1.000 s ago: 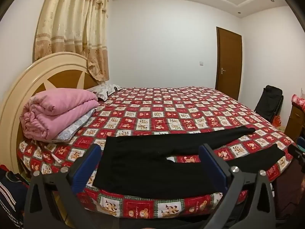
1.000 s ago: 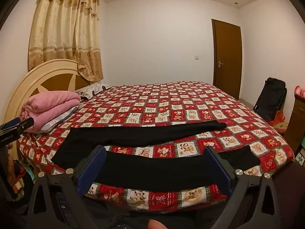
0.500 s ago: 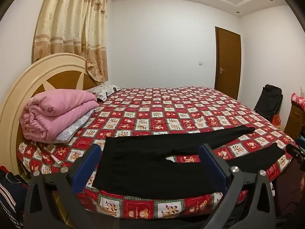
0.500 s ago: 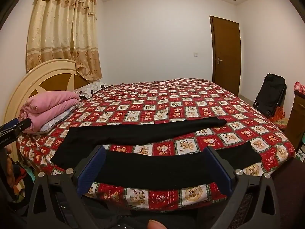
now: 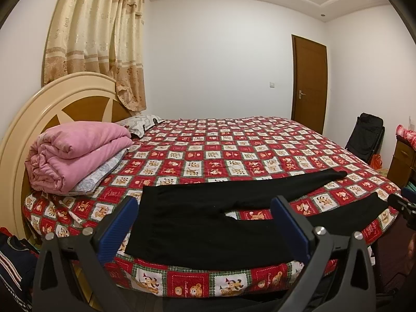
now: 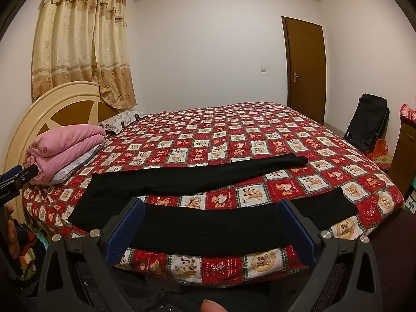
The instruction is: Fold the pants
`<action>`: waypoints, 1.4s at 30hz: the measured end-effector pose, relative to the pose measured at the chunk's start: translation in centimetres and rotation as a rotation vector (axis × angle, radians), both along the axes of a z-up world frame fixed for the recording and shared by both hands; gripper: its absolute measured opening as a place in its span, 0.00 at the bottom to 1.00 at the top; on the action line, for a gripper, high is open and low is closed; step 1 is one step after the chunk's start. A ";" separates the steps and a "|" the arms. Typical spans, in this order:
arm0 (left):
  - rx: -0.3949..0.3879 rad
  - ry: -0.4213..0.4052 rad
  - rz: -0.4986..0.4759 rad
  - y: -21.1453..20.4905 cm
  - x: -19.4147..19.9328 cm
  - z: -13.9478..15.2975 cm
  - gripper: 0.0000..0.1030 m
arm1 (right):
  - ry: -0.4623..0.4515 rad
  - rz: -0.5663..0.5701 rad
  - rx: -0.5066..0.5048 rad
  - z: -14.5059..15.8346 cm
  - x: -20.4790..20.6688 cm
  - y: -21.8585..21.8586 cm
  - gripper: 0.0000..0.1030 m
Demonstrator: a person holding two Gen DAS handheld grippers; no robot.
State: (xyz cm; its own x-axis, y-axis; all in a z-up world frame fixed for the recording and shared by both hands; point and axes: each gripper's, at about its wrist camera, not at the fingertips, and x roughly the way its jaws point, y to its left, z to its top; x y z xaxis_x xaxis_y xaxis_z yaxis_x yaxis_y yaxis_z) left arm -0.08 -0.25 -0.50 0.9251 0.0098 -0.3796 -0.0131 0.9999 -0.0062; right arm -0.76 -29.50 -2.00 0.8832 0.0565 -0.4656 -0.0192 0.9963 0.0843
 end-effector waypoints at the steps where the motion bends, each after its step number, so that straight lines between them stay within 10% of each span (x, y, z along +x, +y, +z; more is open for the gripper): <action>1: -0.001 0.001 -0.001 0.0 0.0 0.0 1.00 | 0.002 -0.002 0.001 0.0 0.1 0.0 0.99; 42: -0.001 0.008 -0.004 0.1 0.1 -0.5 1.00 | 0.013 -0.011 -0.001 -0.3 0.4 -0.7 0.99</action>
